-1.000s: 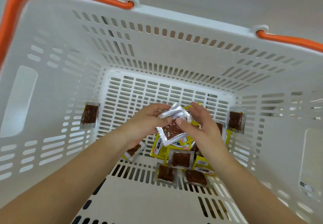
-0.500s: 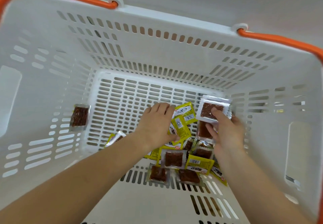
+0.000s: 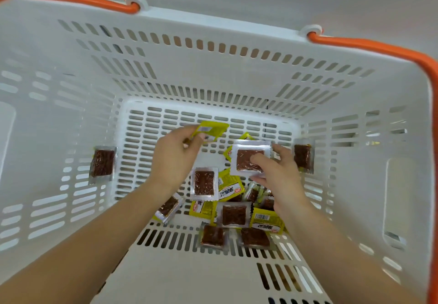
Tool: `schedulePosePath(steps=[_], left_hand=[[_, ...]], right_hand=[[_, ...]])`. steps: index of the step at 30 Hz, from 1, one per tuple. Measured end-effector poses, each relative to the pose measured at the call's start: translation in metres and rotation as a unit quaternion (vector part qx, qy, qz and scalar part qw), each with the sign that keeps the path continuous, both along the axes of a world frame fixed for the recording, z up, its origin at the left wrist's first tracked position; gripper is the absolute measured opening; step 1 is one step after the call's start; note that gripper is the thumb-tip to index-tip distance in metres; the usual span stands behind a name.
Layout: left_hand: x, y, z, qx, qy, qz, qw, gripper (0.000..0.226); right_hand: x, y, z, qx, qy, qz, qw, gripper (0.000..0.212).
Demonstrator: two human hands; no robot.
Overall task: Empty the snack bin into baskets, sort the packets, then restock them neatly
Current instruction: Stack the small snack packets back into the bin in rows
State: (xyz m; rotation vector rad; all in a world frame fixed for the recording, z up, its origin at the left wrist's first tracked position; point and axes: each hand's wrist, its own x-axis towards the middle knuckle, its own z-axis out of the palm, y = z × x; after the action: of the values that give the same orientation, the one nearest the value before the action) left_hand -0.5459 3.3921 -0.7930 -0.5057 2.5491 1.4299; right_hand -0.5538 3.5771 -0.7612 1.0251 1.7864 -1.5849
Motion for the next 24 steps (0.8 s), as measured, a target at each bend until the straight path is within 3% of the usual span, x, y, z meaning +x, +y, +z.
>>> schedulePosePath(steps=[1, 3, 6, 8, 10, 13, 14, 18, 20, 22, 24], left_hand=[[-0.001, -0.001, 0.005, 0.023, 0.04, 0.008, 0.999, 0.022], [0.002, 0.003, 0.012, 0.027, 0.118, -0.085, 0.989, 0.028], [0.012, 0.003, 0.006, -0.081, 0.209, -0.278, 0.934, 0.035], [0.012, 0.0, 0.003, -0.117, 0.228, -0.328, 0.909, 0.04], [0.012, -0.001, 0.003, -0.119, 0.203, -0.344, 0.909, 0.049], [0.015, -0.002, 0.002, -0.115, 0.06, -0.31, 0.942, 0.058], [0.018, -0.004, -0.002, -0.131, 0.014, -0.314, 0.94, 0.057], [0.032, -0.003, -0.018, -0.264, -0.064, -0.446, 0.853, 0.075], [0.033, 0.005, -0.019, -0.296, -0.068, -0.461, 0.834, 0.076], [0.031, 0.009, -0.016, -0.285, -0.094, -0.436, 0.848, 0.062], [0.029, 0.01, -0.012, -0.214, -0.103, -0.364, 0.901, 0.042]], right_hand=[[0.001, -0.001, 0.0, -0.012, -0.004, 0.005, 1.0, 0.052], [0.001, -0.002, 0.002, -0.075, -0.013, -0.008, 0.997, 0.047], [0.0, -0.001, 0.004, -0.159, -0.024, -0.003, 0.987, 0.031], [0.002, -0.002, 0.004, -0.174, -0.028, 0.0, 0.984, 0.032], [0.004, -0.003, 0.004, -0.164, -0.024, 0.027, 0.986, 0.036], [0.005, -0.003, -0.002, -0.111, -0.005, 0.003, 0.994, 0.044], [0.003, -0.001, -0.005, -0.094, -0.008, -0.035, 0.995, 0.057], [-0.004, 0.01, -0.014, -0.078, -0.018, -0.173, 0.982, 0.059], [-0.003, 0.011, -0.016, -0.074, -0.018, -0.186, 0.98, 0.058], [-0.002, 0.01, -0.017, -0.065, -0.014, -0.186, 0.98, 0.059], [-0.002, 0.009, -0.018, -0.059, -0.007, -0.188, 0.98, 0.059]])
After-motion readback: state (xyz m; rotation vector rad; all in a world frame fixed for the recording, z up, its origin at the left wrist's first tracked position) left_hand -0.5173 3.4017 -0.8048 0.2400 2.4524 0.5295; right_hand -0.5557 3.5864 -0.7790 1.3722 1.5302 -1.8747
